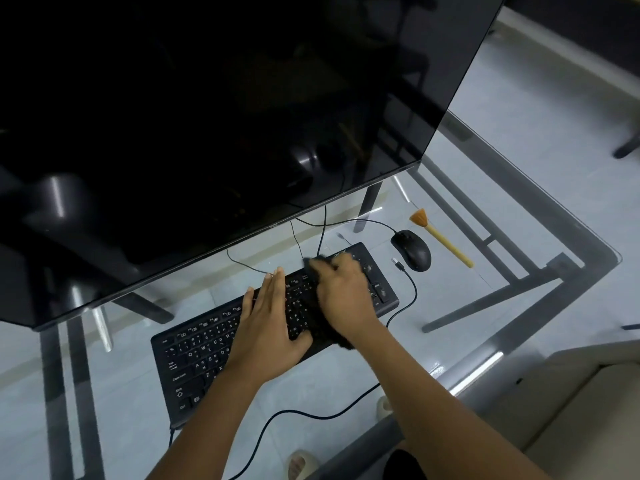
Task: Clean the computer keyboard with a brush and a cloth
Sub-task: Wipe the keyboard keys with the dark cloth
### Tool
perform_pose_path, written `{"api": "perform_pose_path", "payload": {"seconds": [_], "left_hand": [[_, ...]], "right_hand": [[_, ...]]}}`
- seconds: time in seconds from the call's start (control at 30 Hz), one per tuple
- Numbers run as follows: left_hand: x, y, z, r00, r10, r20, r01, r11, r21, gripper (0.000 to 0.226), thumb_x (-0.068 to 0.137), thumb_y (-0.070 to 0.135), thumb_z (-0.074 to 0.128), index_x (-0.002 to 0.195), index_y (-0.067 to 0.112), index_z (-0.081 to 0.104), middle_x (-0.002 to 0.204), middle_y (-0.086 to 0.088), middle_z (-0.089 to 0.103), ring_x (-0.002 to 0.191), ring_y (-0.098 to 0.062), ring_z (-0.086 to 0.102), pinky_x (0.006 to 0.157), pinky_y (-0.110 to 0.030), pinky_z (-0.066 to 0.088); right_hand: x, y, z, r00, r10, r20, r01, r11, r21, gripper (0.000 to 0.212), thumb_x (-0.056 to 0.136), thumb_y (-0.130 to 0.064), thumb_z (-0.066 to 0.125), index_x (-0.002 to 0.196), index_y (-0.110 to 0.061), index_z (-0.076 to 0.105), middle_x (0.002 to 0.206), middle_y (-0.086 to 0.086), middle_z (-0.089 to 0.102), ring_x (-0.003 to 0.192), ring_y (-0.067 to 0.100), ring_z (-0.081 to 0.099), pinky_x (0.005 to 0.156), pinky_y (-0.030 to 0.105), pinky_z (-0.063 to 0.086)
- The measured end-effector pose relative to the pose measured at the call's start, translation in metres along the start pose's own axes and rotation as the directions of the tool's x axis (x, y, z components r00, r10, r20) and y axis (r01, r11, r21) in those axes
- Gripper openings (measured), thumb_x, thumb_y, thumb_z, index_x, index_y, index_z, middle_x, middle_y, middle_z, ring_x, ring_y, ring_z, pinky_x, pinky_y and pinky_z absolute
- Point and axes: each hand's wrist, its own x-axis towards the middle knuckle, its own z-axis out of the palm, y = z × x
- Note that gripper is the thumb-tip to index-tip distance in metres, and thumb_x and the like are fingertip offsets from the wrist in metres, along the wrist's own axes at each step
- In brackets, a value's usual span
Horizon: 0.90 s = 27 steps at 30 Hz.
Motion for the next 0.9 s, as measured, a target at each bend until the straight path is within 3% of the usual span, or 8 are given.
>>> {"api": "perform_pose_path", "payload": {"seconds": [0.07,0.2,0.33,0.47,0.57,0.7,0.8,0.9], "left_hand": [[-0.001,0.002,-0.003,1.0,-0.004,0.005,0.004,1.0,-0.015,0.102,0.079,0.046,0.055,0.15,0.018,-0.011,0.159,0.007,-0.002,0.14,0.001,-0.018,0.119,-0.038,-0.006],[0.002,0.0,-0.001,0.998,-0.021,0.063,0.014,0.995,0.098,0.098,0.075,0.057,0.037,0.151,0.017,-0.009,0.161,-0.001,-0.006,0.144,-0.008,-0.017,0.119,-0.043,-0.005],[0.003,0.0,0.001,0.997,-0.04,0.073,0.027,0.986,0.165,0.097,0.074,0.062,0.03,0.152,0.014,-0.003,0.16,-0.001,-0.01,0.144,-0.01,-0.019,0.119,-0.042,-0.005],[0.005,0.003,0.002,0.995,-0.064,0.077,0.046,0.976,0.211,0.098,0.071,0.063,0.025,0.152,0.014,-0.001,0.16,-0.003,-0.01,0.145,-0.013,-0.019,0.118,-0.043,-0.008],[0.007,0.007,0.0,0.994,-0.074,0.083,0.057,0.98,0.191,0.094,0.075,0.058,0.031,0.152,0.014,0.0,0.16,-0.003,-0.009,0.145,-0.013,-0.018,0.118,-0.043,-0.009],[0.01,0.011,-0.001,0.99,-0.064,0.122,0.046,0.988,0.145,0.09,0.079,0.047,0.036,0.152,0.017,-0.007,0.159,0.003,-0.016,0.142,-0.007,-0.025,0.118,-0.045,-0.008],[0.012,0.017,0.005,0.99,-0.047,0.134,0.023,0.985,0.171,0.089,0.079,0.048,0.035,0.152,0.018,-0.007,0.158,0.004,-0.019,0.141,-0.007,-0.026,0.118,-0.047,-0.008],[0.014,0.02,0.007,0.989,-0.058,0.135,0.031,0.981,0.193,0.09,0.078,0.05,0.033,0.152,0.016,-0.005,0.158,0.001,-0.02,0.142,-0.011,-0.027,0.117,-0.049,-0.011]], "right_hand": [[0.002,0.001,-0.002,0.994,0.108,-0.028,-0.109,0.994,-0.007,0.042,0.086,-0.011,0.052,0.125,-0.02,0.06,0.1,0.012,0.05,0.088,0.028,0.048,0.075,0.041,0.049],[-0.015,-0.009,-0.002,0.98,-0.167,0.105,0.165,0.986,0.02,0.044,0.09,-0.025,0.033,0.127,-0.026,0.057,0.098,0.005,0.045,0.087,0.022,0.044,0.071,0.028,0.035],[-0.001,0.017,-0.007,0.984,0.172,-0.054,-0.174,0.985,-0.024,0.04,0.092,-0.02,0.047,0.132,-0.018,0.053,0.103,0.009,0.048,0.093,0.026,0.047,0.077,0.033,0.044],[-0.025,0.001,-0.001,0.986,-0.147,0.083,0.15,0.988,-0.031,0.043,0.086,-0.012,0.056,0.129,-0.017,0.056,0.097,0.011,0.051,0.082,0.027,0.049,0.068,0.036,0.048],[-0.028,0.013,-0.005,1.0,-0.013,0.008,0.013,1.0,0.0,0.042,0.084,-0.011,0.053,0.125,-0.014,0.059,0.097,0.012,0.052,0.081,0.028,0.053,0.068,0.038,0.052],[-0.041,0.012,-0.01,0.984,-0.162,0.076,0.164,0.986,-0.022,0.046,0.086,-0.018,0.036,0.126,-0.016,0.058,0.097,0.011,0.053,0.081,0.026,0.051,0.068,0.034,0.048],[-0.032,0.03,-0.016,0.989,0.131,-0.071,-0.131,0.991,-0.001,0.042,0.085,-0.011,0.052,0.127,-0.013,0.058,0.099,0.014,0.053,0.085,0.029,0.053,0.071,0.039,0.053],[-0.048,0.013,-0.012,1.0,-0.028,0.014,0.029,0.999,-0.028,0.044,0.085,-0.016,0.043,0.126,-0.013,0.057,0.098,0.012,0.053,0.082,0.026,0.052,0.069,0.035,0.051]]}}
